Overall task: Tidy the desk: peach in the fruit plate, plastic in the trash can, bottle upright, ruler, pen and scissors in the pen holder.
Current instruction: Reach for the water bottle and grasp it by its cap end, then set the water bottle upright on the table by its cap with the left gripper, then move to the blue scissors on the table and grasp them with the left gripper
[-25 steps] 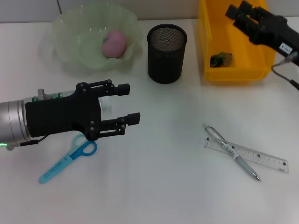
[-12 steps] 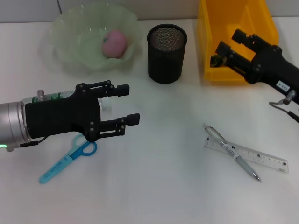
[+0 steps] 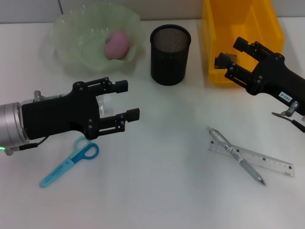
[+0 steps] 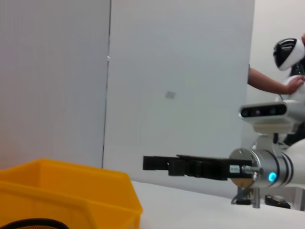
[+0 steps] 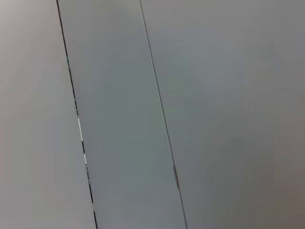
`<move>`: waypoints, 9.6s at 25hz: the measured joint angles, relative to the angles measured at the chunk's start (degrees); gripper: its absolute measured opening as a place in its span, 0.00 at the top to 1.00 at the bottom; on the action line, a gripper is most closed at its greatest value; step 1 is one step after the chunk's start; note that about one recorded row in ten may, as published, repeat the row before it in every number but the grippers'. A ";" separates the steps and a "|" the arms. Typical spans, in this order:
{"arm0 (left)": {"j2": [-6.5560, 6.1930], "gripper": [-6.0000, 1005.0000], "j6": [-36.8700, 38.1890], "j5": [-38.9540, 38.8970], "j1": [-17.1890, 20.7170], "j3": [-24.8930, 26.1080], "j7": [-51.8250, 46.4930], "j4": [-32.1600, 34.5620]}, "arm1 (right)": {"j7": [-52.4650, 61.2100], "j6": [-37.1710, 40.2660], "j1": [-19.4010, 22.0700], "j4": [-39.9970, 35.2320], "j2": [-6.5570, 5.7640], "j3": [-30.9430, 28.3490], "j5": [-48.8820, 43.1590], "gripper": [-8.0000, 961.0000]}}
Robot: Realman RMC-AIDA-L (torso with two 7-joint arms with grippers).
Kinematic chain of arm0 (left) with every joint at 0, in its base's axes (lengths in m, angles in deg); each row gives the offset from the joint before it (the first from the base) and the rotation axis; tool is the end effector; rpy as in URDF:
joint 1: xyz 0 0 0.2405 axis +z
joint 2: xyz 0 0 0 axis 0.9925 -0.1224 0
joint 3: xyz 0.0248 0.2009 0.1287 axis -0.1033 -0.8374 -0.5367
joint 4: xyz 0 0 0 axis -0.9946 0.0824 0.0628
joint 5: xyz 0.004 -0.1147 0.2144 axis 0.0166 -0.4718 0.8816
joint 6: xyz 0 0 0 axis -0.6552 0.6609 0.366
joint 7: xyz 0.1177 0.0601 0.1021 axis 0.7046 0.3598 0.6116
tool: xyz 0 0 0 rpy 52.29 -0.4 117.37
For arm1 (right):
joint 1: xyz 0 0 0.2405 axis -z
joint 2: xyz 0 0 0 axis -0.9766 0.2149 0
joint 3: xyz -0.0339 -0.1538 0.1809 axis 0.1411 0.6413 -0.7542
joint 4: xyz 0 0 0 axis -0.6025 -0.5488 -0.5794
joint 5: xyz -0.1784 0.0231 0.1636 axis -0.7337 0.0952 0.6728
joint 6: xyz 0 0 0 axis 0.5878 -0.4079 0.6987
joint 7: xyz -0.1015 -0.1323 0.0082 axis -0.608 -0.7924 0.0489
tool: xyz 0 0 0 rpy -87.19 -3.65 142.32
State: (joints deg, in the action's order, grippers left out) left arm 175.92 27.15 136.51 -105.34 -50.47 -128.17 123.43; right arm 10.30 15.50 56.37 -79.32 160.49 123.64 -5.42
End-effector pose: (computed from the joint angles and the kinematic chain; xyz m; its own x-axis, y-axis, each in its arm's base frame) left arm -0.2432 0.3218 -0.0137 0.7593 0.1035 0.6424 0.2647 -0.9510 -0.1597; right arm 0.2693 0.3421 -0.0263 0.5723 -0.0645 -0.8175 -0.5726 -0.7451 -0.3420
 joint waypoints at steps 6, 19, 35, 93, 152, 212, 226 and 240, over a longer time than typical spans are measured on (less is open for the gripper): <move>-0.15 0.30 -0.88 0.00 0.00 2.67 -1.60 0.45 | -0.62 -0.08 -0.09 0.45 0.00 -0.25 0.29 0.25; -0.61 0.30 -6.48 10.77 -2.73 2.68 -18.45 13.58 | -0.66 -0.19 -0.75 3.21 0.08 -0.63 0.45 0.25; 0.25 0.30 -15.57 42.92 -15.63 -6.55 -37.59 18.68 | -0.65 0.11 -0.81 4.17 0.17 -0.62 0.50 0.25; 0.48 0.31 -23.08 53.84 -16.83 -20.59 -45.70 20.27 | -0.36 -0.49 -3.65 6.55 0.17 -0.71 2.08 0.25; 0.09 0.57 -22.08 35.14 -8.29 -14.95 -44.99 38.29 | -0.14 -0.55 -4.61 8.98 0.08 -4.53 2.78 0.25; 0.00 0.33 -19.72 -7.50 6.81 -3.26 -12.92 20.73 | -0.04 -1.94 -6.29 9.66 0.17 -4.62 2.78 0.25; -0.17 0.21 -2.35 -11.04 7.61 5.27 4.22 3.29 | 0.76 -1.23 -7.41 9.46 -0.11 -4.18 2.00 0.25; -0.75 0.22 2.97 -4.14 7.92 8.46 5.35 -2.43 | 1.64 0.32 -7.51 6.66 -0.19 -0.03 1.96 0.25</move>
State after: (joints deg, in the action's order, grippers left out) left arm 175.17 30.11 132.37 -97.42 -42.01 -122.82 121.00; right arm 11.94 15.82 48.86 -72.66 160.30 123.61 -3.46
